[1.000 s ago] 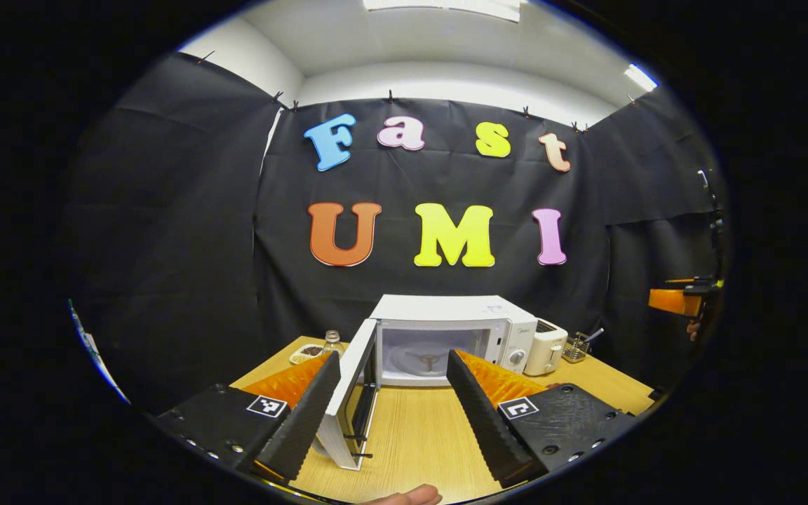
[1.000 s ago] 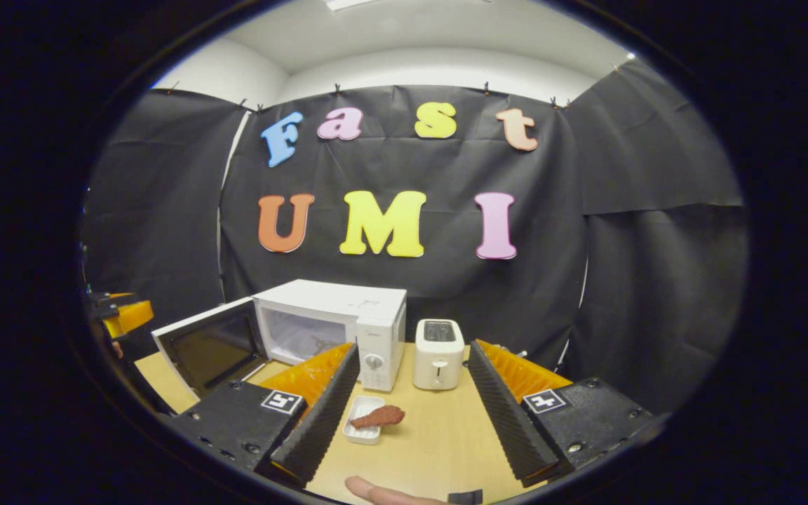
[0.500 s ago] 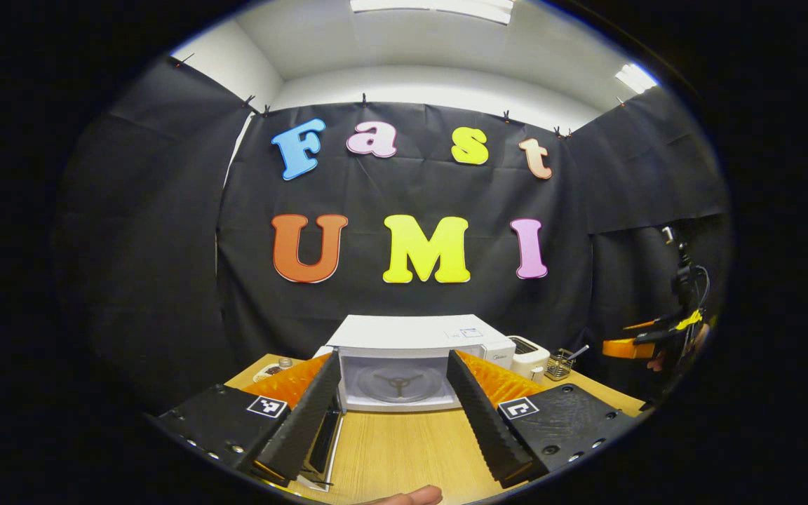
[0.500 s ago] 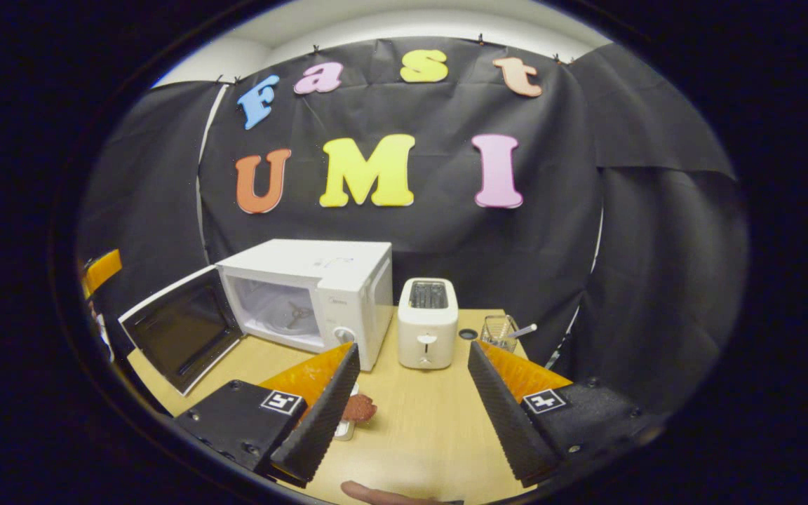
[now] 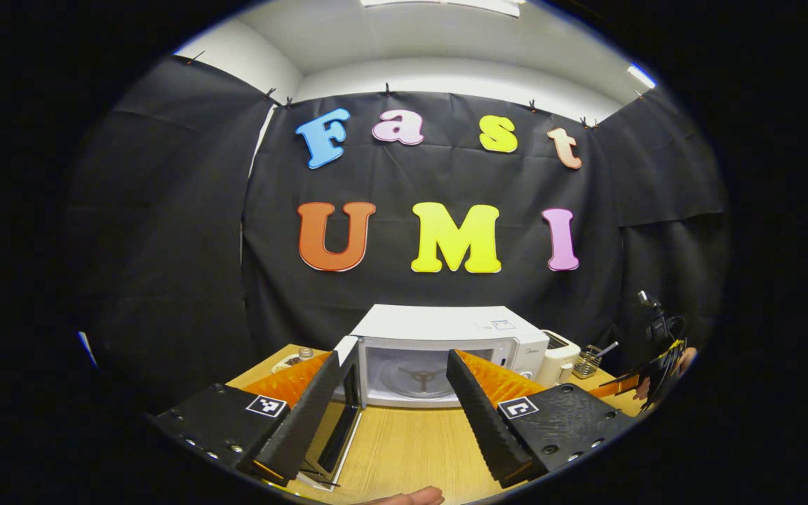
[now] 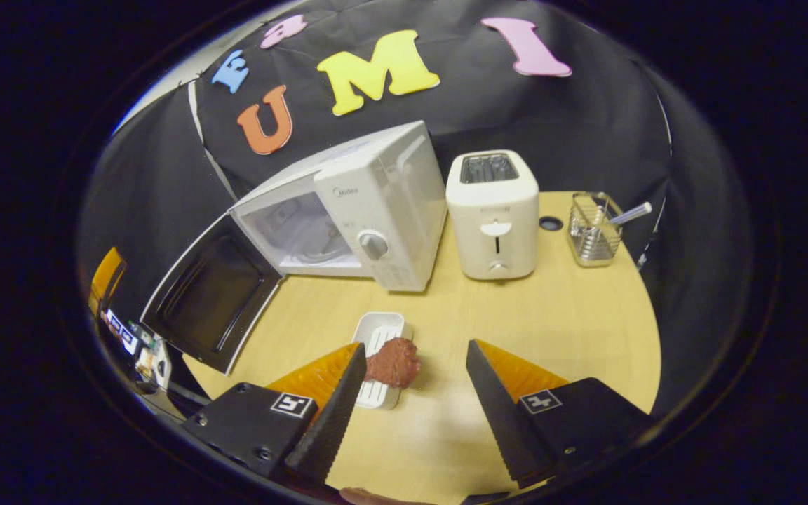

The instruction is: Open the microwave oven with the left hand, put the food in, and close the microwave oven.

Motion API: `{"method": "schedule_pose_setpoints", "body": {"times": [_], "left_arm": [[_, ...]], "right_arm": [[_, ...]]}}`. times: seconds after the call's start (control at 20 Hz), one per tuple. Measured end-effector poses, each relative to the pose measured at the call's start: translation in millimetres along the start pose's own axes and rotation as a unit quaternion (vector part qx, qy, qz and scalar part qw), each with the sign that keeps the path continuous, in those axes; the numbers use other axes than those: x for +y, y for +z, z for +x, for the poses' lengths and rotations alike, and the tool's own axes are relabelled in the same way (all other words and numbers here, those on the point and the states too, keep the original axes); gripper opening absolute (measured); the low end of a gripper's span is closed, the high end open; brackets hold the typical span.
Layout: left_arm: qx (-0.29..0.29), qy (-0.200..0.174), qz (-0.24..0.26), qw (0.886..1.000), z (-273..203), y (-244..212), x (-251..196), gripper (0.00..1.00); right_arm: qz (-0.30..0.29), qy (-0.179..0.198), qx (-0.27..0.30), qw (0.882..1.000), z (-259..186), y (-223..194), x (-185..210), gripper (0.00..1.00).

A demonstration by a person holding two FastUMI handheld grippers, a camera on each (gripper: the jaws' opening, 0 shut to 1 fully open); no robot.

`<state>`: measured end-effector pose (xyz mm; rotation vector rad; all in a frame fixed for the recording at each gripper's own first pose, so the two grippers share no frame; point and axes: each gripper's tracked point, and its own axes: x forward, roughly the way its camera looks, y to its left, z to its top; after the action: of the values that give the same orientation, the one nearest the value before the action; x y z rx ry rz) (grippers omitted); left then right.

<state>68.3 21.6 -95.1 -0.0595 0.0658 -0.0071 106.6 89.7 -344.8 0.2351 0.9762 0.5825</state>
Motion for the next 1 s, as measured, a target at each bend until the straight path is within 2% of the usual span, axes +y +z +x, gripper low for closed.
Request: {"method": "schedule_pose_setpoints", "body": {"times": [0.05,0.1,0.15,0.2,0.25,0.3,0.35,0.4,0.45,0.5,0.55,0.65,1.0], "left_arm": [[-0.001,0.013,0.0,1.0,1,-2,6,0.93],[0.0,0.022,-0.002,1.0,2,-5,11,0.93],[0.003,0.023,-0.006,1.0,1,-7,12,0.93],[0.006,0.023,-0.01,1.0,0,-9,13,0.93],[0.006,0.023,-0.01,1.0,0,-11,17,0.94],[0.009,0.021,-0.013,1.0,0,-12,18,0.94],[0.011,0.014,-0.022,1.0,-3,-13,16,0.94],[0.012,-0.001,-0.034,0.999,-4,-13,10,0.94],[0.012,-0.017,-0.047,0.999,-6,-13,4,0.94],[0.012,-0.026,-0.056,0.998,-8,-13,2,0.93],[0.012,-0.025,-0.059,0.998,-10,-14,7,0.93],[0.005,-0.018,-0.049,0.999,-11,-11,15,0.94],[0.0,-0.008,-0.044,0.999,-19,-16,38,0.93]], "right_arm": [[0.01,0.012,0.015,1.0,7,-6,1,0.78],[0.022,0.022,0.029,0.999,12,-11,0,0.76],[0.033,0.031,0.042,0.998,18,-18,-1,0.86],[0.046,0.04,0.052,0.997,25,-22,-1,0.84],[0.058,0.046,0.059,0.995,31,-24,-1,0.81],[0.07,0.057,0.064,0.994,36,-25,0,0.66],[0.084,0.066,0.072,0.992,39,-28,5,0.69],[0.101,0.083,0.075,0.989,42,-28,11,0.6],[0.11,0.097,0.082,0.986,44,-31,16,0.45],[0.123,0.099,0.087,0.984,45,-34,15,0.23],[0.132,0.11,0.091,0.981,42,-34,21,0.2],[0.115,0.106,0.085,0.984,40,-33,25,0.12],[0.066,0.053,0.042,0.995,10,-23,48,0.1]]}}
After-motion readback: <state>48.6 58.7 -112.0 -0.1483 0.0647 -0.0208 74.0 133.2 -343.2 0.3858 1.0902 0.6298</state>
